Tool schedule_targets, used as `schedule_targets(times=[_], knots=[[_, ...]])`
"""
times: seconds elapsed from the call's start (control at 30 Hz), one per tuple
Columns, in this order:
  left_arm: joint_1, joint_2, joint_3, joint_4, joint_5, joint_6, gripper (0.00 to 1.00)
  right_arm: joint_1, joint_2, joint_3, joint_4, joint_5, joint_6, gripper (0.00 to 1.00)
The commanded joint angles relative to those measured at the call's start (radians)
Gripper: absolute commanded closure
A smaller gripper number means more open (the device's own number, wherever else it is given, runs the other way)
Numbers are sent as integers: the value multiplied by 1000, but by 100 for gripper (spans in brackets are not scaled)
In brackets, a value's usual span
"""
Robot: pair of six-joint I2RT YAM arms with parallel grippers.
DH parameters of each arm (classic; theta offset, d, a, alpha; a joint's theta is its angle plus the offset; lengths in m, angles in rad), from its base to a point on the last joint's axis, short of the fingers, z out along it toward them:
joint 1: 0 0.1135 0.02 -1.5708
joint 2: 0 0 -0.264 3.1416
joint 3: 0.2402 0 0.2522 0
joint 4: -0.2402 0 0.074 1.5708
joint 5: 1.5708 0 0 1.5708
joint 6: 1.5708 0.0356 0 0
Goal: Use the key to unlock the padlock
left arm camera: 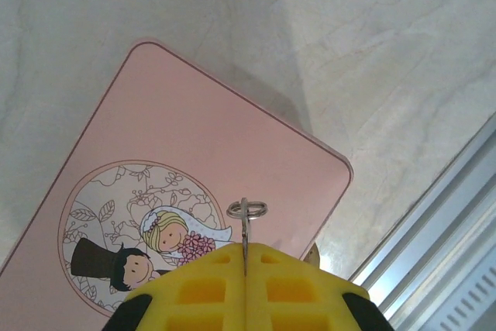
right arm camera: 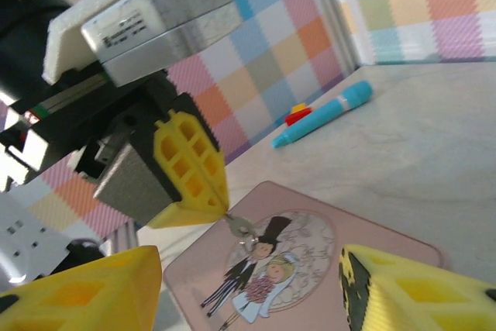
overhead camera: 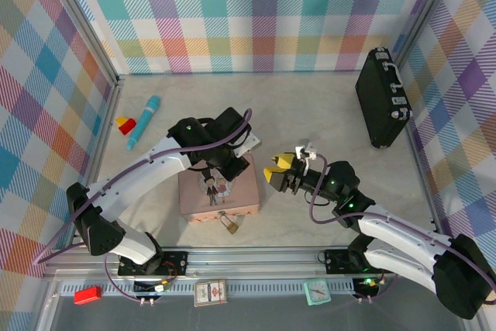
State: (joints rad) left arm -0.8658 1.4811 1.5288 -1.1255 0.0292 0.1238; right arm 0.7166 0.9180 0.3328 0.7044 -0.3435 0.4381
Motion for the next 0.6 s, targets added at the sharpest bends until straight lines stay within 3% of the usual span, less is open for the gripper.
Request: schedule_targets(times=[0.0,0.3,0.57], knots=[[-9,-47,20,-18,54,61,100,-3,29,0,131,-141,-22,41],[-9,-106,1,66,241,105,100,-4,141,28,223,-273,3,53],[-9,-128,-13,79,304,135,100,-3,134,53,225,-333,-12,59]])
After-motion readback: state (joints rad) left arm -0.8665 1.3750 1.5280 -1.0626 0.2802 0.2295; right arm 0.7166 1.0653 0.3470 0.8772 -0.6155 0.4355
